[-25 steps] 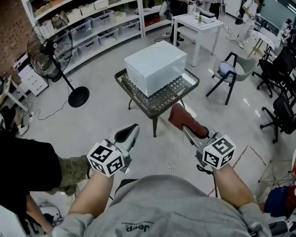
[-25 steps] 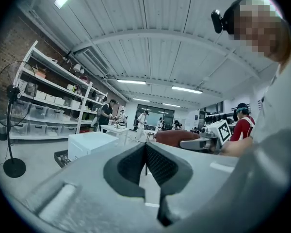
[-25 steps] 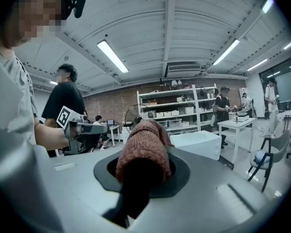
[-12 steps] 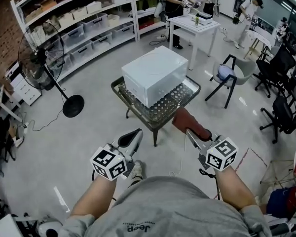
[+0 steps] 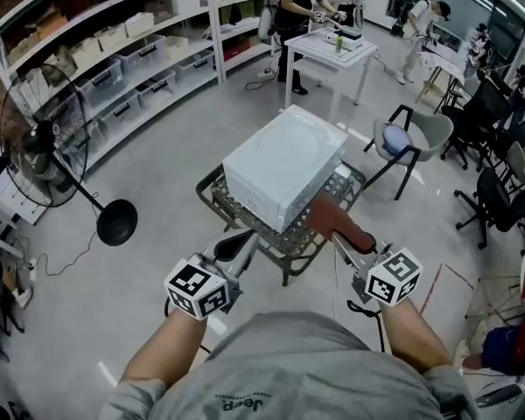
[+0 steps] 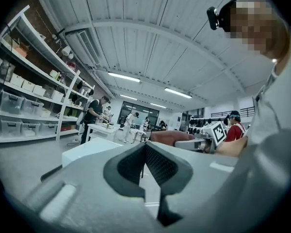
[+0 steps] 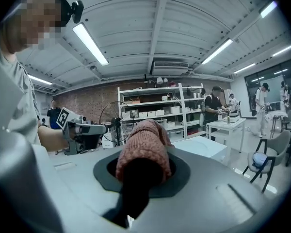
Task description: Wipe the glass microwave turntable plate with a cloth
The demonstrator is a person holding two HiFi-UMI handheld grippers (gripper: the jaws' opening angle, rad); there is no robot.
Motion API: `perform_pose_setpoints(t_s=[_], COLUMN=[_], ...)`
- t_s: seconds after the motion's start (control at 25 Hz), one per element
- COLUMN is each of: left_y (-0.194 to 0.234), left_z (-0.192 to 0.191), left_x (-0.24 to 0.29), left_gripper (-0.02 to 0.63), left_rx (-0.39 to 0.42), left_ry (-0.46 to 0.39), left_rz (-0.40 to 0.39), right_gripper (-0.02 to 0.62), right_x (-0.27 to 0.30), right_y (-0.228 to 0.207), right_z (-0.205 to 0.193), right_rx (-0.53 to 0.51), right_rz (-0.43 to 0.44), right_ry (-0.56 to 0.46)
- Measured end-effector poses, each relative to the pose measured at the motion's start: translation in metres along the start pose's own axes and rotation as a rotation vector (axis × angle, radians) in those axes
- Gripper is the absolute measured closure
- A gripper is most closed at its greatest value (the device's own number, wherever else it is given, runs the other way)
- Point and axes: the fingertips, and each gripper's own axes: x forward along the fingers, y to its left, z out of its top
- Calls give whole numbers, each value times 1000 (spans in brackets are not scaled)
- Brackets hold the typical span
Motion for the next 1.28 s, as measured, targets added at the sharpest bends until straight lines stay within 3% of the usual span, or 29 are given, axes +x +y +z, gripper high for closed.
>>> perform_pose_setpoints(t_s=[0.2, 0.48, 0.8, 1.08, 1.28], left_y=[52, 92, 124, 148, 183], left_z=[16, 14, 17, 19, 15], left_x=[18, 54, 128, 192, 204], left_gripper=[601, 603, 603, 603, 603], left_rx=[-18, -36, -36, -69, -83], left_ry=[0, 25, 30, 23, 46], left_rz=[-34, -35, 81, 211, 202], right_gripper=[526, 526, 526, 526, 526], right_x=[48, 86, 113, 139, 172], right_y=[-14, -56, -146, -233, -254], right_z=[6, 7, 14, 14, 12], right_rx=[15, 32, 47, 29, 27], right_rz=[-21, -20, 66, 151, 141], right_ry=[28, 41, 17, 56, 96])
